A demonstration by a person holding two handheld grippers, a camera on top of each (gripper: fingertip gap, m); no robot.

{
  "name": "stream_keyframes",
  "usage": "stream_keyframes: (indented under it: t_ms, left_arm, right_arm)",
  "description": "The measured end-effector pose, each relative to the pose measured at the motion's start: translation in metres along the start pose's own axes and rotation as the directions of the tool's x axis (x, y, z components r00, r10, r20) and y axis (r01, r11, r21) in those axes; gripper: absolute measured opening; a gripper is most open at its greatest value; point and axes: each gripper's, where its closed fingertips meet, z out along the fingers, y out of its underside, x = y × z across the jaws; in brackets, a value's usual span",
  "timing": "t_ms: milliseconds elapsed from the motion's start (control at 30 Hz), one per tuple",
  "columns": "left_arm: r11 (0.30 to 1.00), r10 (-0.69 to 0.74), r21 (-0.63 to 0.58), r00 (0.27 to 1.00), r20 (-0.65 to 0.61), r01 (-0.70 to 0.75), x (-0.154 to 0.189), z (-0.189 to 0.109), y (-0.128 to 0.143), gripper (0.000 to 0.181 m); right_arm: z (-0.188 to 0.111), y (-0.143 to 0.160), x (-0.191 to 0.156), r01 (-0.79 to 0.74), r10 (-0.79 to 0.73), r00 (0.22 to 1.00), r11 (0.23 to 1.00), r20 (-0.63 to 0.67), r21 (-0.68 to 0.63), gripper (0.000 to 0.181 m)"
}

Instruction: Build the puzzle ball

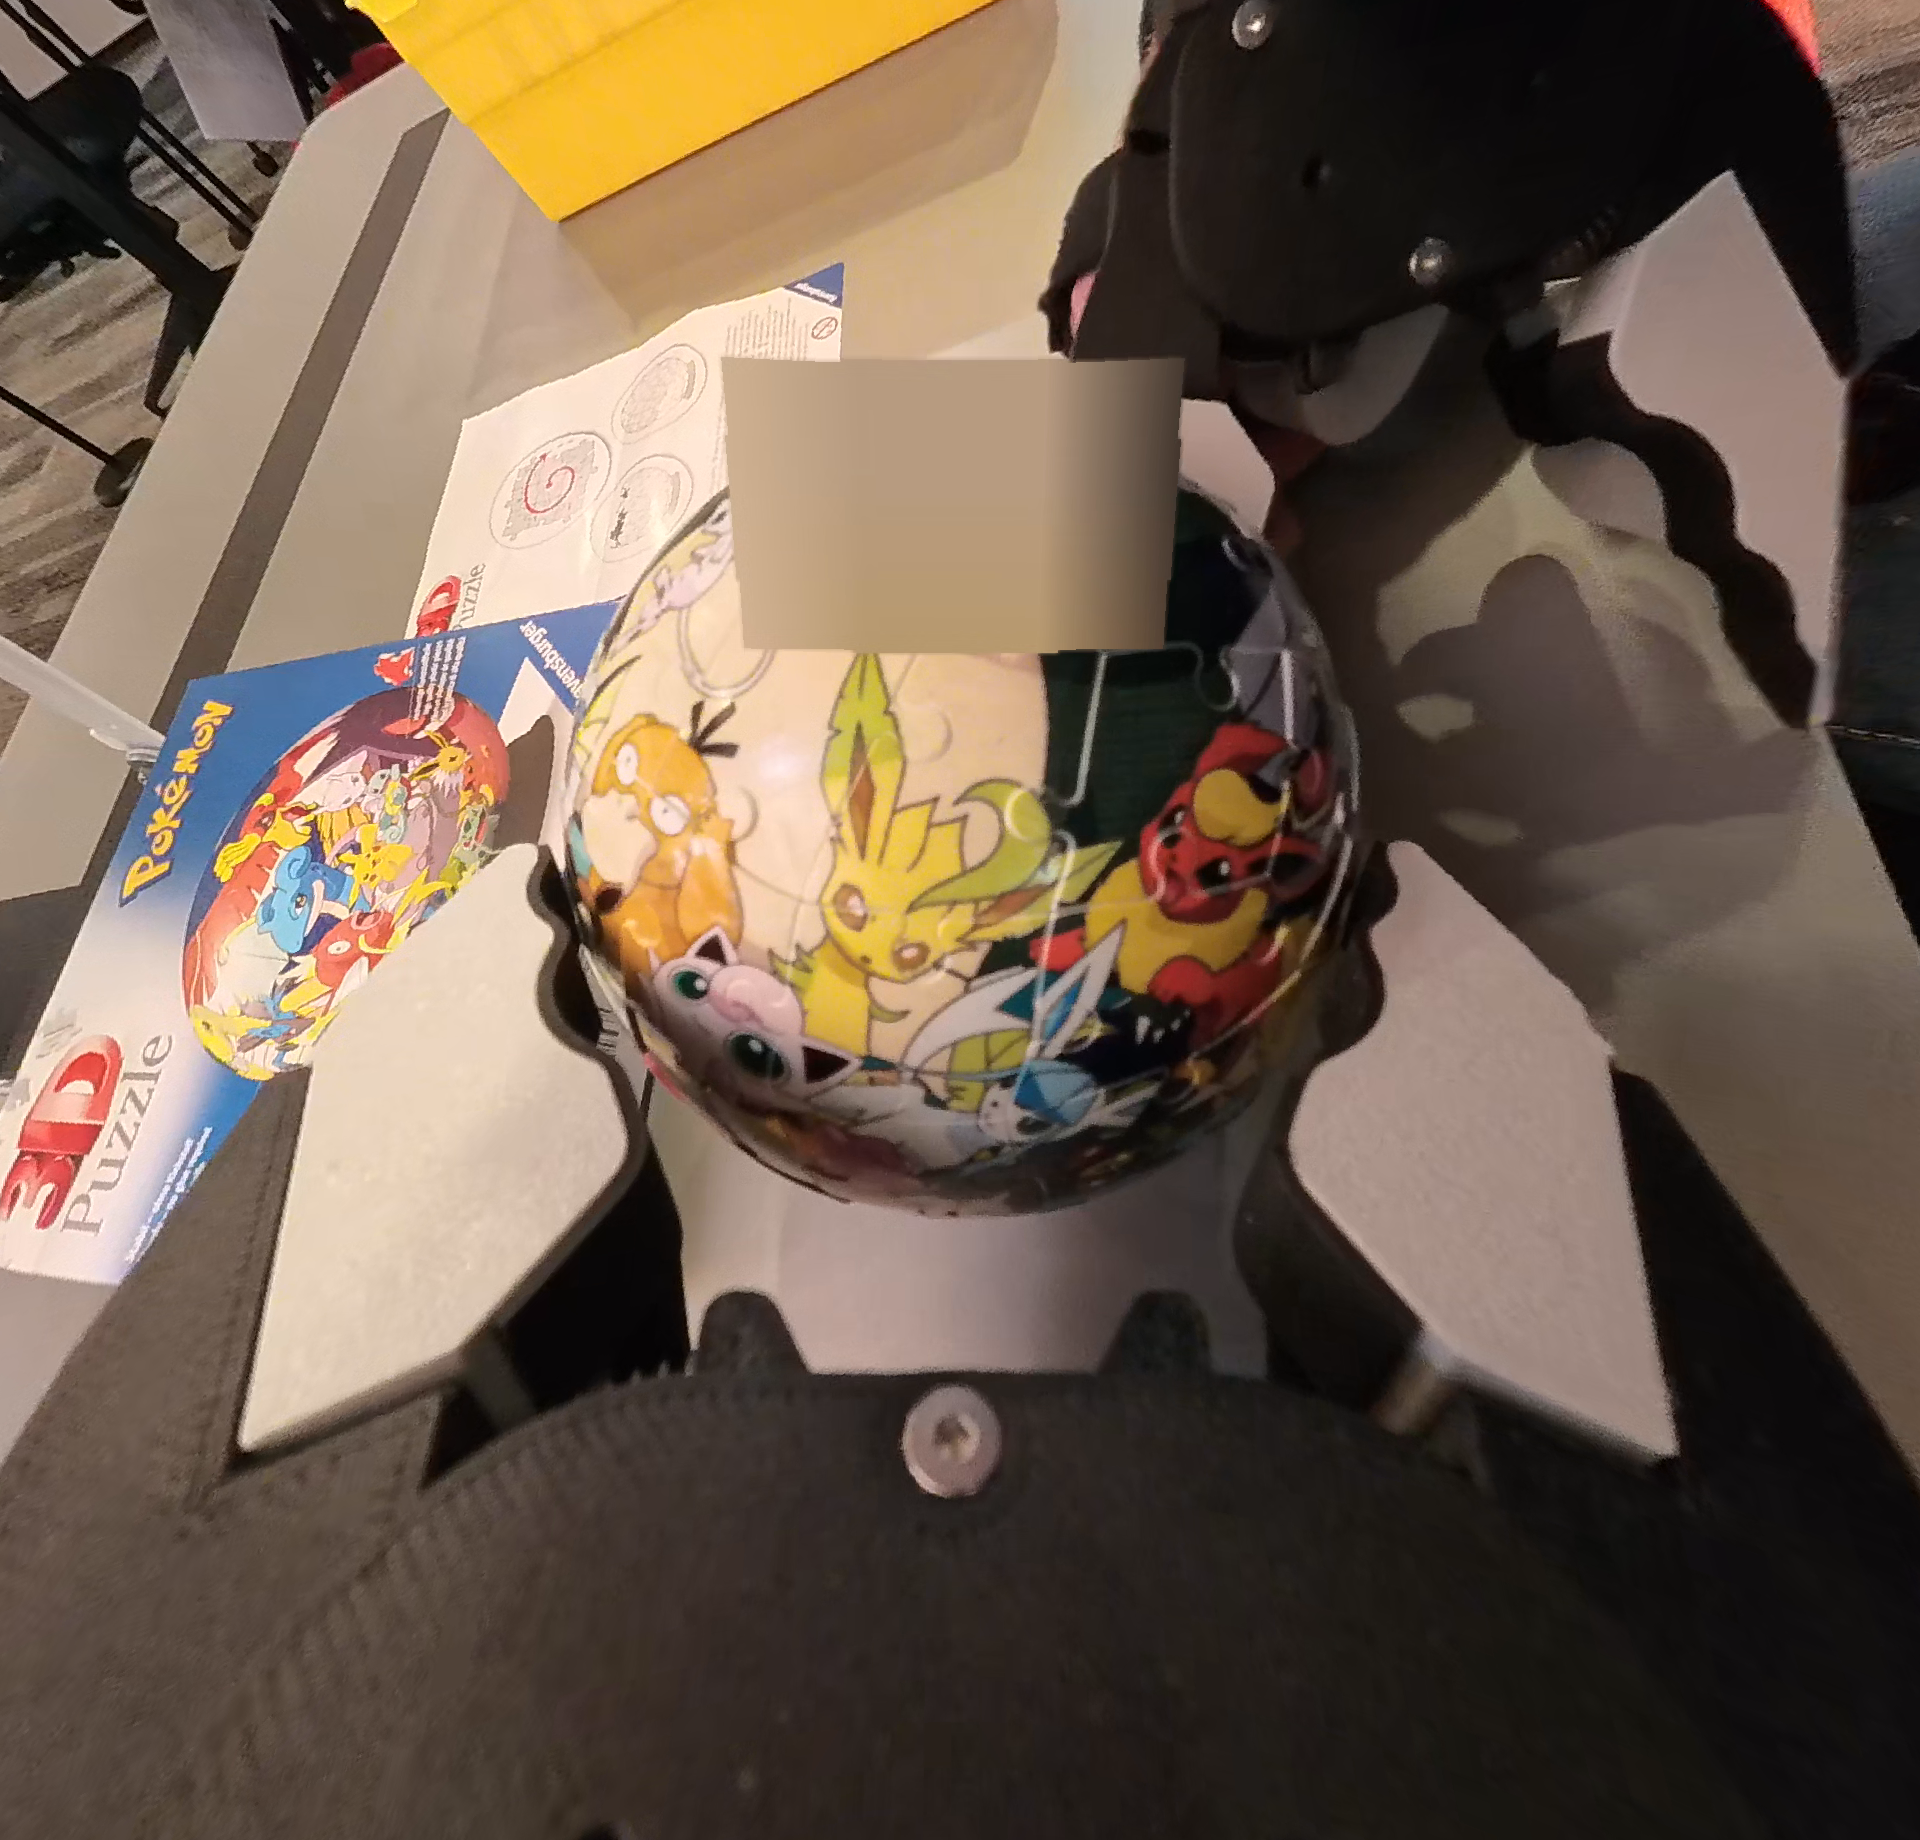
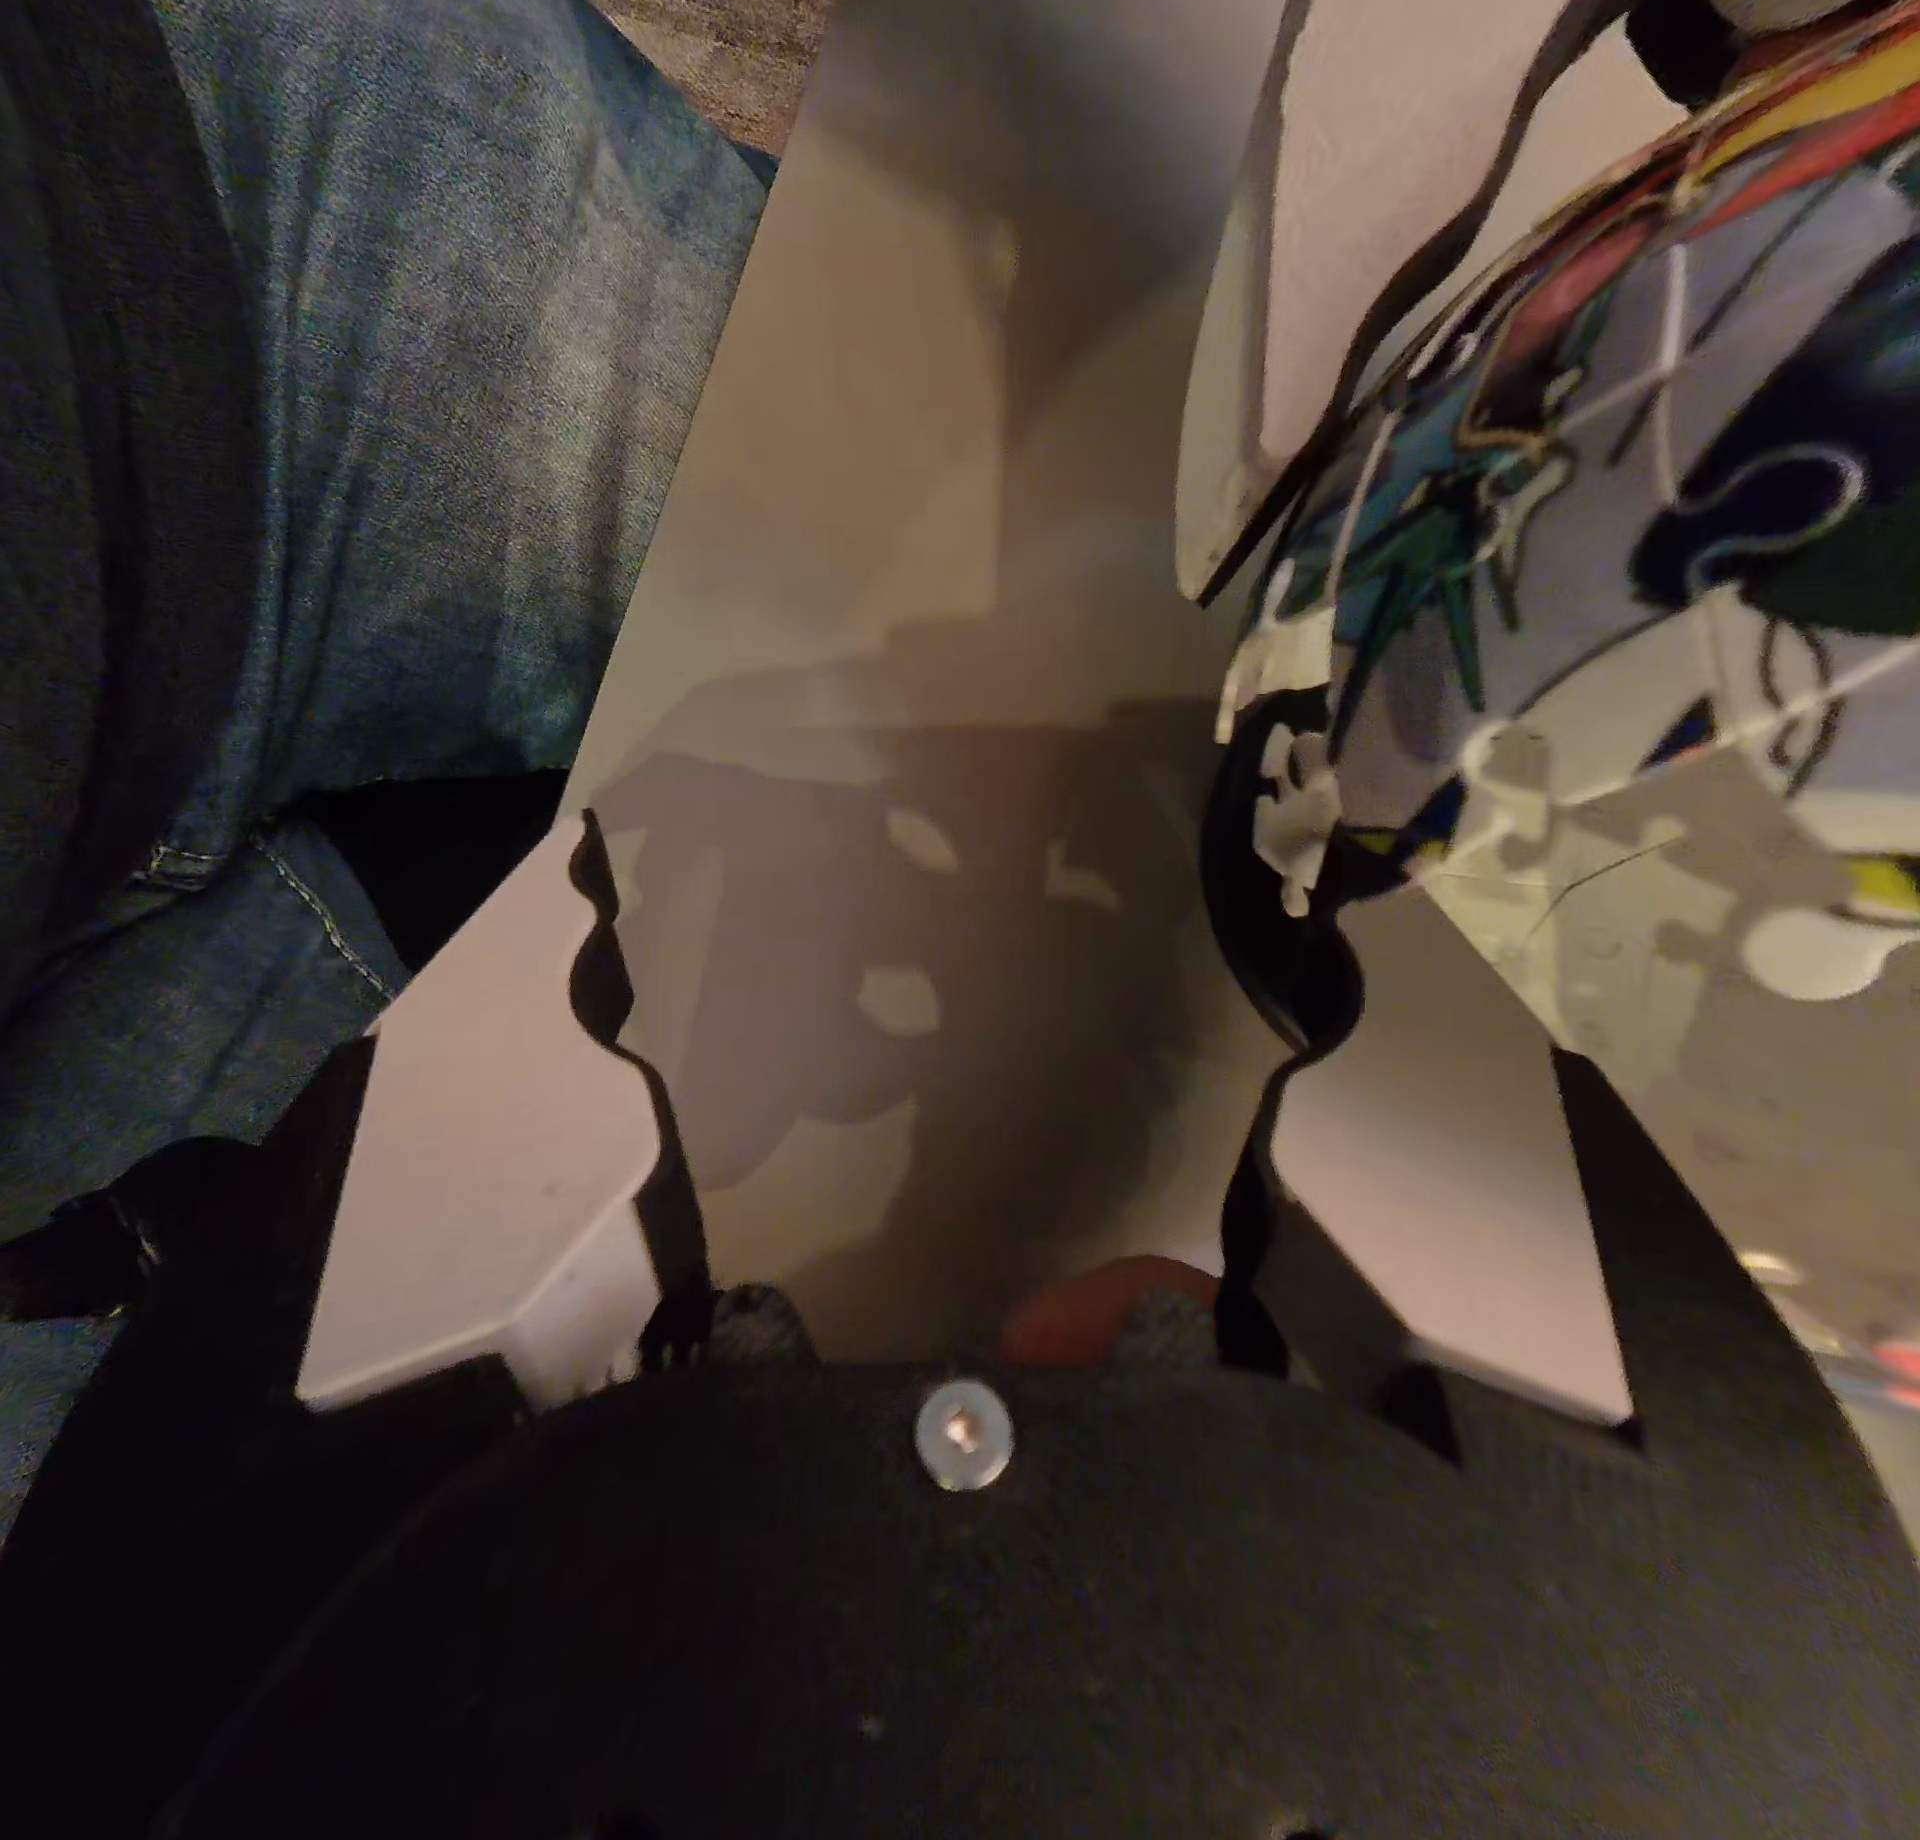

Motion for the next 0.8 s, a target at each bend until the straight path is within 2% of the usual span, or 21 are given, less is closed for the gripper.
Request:
stream_keyframes:
  t_ms: [67,200,400,567,800]
  left_arm:
    - [1.000,0.000,-0.002,1.000,0.000,0.000,0.000,0.000,0.000,0.135]
    - [1.000,0.000,-0.002,1.000,0.001,0.000,0.000,0.000,0.000,0.135]
    - [1.000,-0.001,0.002,1.000,-0.003,0.001,0.000,0.001,0.000,0.135]
    - [1.000,0.001,-0.003,1.000,0.006,-0.001,0.000,-0.001,0.001,0.135]
    - [1.000,0.000,-0.002,1.000,0.004,0.000,-0.001,0.000,0.001,0.136]
  right_arm:
    - [-0.003,-0.002,0.001,-0.004,0.004,1.000,1.000,-0.020,0.006,0.135]
    - [-0.014,-0.011,-0.009,-0.022,0.023,0.999,0.999,-0.026,0.049,0.127]
    - [0.001,0.001,-0.017,-0.043,0.043,0.999,0.999,0.002,-0.022,0.131]
    - [-0.006,-0.013,-0.015,-0.079,0.079,0.997,0.995,-0.003,0.064,0.132]
    - [0.001,-0.010,-0.007,-0.122,0.123,0.992,0.992,-0.020,0.041,0.136]
